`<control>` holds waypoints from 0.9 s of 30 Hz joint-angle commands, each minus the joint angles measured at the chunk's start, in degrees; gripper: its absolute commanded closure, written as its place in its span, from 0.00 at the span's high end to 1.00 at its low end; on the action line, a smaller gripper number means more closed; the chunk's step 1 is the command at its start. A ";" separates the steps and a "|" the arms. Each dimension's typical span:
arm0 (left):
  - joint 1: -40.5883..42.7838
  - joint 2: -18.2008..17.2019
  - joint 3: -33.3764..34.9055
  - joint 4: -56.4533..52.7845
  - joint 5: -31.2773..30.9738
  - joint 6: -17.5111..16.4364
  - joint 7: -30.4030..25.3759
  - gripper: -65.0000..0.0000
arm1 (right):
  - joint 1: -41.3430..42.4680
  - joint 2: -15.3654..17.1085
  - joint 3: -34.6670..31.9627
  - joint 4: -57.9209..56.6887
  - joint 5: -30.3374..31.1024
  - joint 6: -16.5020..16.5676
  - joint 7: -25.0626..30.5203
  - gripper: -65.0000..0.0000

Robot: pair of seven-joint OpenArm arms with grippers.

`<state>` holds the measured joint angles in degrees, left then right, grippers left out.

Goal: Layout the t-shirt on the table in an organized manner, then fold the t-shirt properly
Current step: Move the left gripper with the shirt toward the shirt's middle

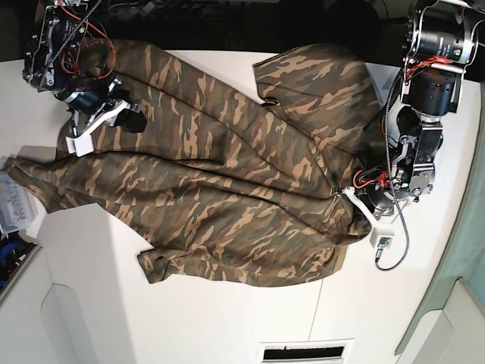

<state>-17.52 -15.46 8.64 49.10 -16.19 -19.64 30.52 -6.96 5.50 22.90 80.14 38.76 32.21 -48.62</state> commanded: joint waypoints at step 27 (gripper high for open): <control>-7.30 4.00 0.79 9.18 -11.63 -9.77 13.90 0.00 | 16.02 1.44 -1.53 1.42 -16.61 -0.90 10.05 0.00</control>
<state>-23.03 -11.31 9.58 57.17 -26.65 -28.67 45.43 8.27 6.33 21.30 80.82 21.56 31.33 -39.72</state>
